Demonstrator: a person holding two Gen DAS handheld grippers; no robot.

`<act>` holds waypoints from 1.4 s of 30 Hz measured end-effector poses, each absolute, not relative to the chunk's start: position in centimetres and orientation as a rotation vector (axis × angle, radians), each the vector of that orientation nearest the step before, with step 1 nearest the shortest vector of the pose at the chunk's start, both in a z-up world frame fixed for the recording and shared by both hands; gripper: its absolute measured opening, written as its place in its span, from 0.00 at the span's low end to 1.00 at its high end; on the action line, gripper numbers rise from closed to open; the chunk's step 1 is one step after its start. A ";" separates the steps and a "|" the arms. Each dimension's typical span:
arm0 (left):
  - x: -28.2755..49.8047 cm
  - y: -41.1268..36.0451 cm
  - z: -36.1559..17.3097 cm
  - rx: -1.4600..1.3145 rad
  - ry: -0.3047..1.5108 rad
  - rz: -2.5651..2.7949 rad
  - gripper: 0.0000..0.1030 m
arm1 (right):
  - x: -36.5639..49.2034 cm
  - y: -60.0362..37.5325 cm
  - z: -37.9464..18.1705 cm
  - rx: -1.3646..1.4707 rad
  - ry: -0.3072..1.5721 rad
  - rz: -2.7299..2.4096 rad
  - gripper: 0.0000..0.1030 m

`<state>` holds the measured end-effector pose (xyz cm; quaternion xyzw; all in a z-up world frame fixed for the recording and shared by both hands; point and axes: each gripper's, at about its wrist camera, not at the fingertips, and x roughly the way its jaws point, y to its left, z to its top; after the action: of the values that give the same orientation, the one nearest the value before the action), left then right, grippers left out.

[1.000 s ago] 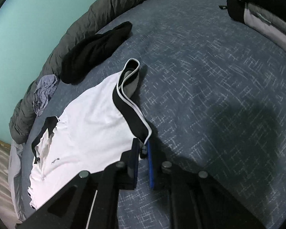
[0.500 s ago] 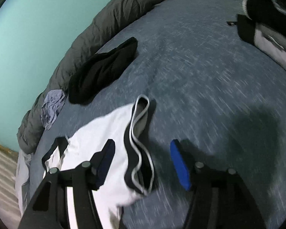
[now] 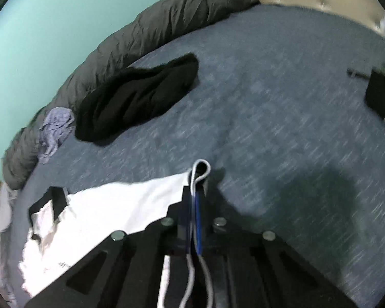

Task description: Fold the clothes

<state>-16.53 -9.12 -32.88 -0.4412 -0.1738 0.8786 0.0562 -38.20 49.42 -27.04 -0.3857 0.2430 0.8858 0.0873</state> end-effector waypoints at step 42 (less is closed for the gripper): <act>-15.9 -16.0 -32.8 -1.298 -0.799 2.723 0.83 | -21.5 33.6 -26.5 -1.078 1.251 2.755 0.60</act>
<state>-15.85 -16.02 -32.80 -0.4159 -0.2560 0.8726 0.0103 -21.46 33.61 -26.48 -0.3354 0.3892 0.8572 -0.0352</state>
